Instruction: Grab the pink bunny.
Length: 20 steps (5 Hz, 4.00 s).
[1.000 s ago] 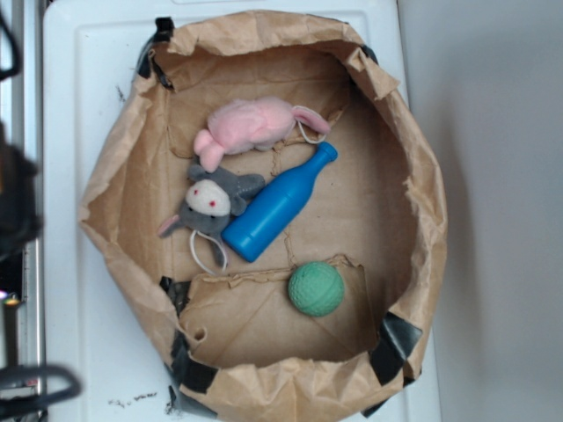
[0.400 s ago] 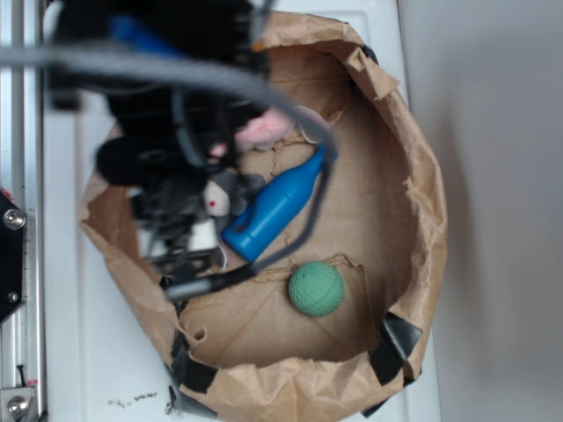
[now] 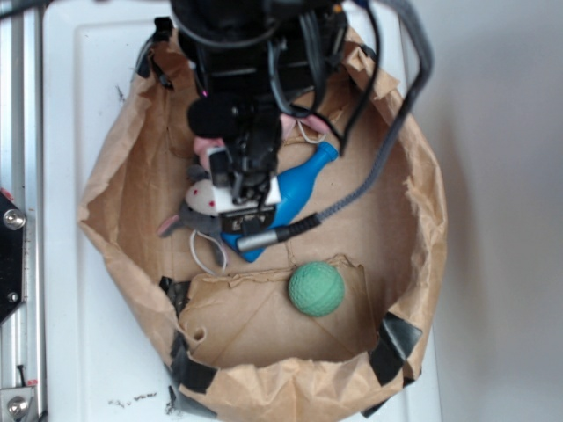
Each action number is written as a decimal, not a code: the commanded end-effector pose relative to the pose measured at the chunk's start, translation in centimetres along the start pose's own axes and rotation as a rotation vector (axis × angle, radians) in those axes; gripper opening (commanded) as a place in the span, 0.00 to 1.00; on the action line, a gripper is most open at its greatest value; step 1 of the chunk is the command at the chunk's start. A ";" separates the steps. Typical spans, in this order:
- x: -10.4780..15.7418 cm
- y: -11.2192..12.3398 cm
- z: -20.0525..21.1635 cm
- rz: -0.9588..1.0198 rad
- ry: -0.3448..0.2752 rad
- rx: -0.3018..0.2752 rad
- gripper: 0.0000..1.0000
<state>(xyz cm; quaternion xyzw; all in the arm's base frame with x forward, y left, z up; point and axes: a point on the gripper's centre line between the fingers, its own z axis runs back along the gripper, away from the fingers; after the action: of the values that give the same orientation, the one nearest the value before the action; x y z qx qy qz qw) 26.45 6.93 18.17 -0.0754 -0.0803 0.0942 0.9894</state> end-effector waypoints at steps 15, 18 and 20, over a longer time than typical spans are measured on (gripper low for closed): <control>0.6 2.7 -12.0 -0.063 -0.186 0.257 1.00; -0.1 1.4 -6.3 -0.068 -0.229 0.188 0.00; -0.6 -1.2 0.0 -0.084 -0.225 0.106 0.00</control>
<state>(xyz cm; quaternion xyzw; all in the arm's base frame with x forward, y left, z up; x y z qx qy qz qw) 25.86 4.88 16.79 -0.0176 -0.1606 0.0616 0.9849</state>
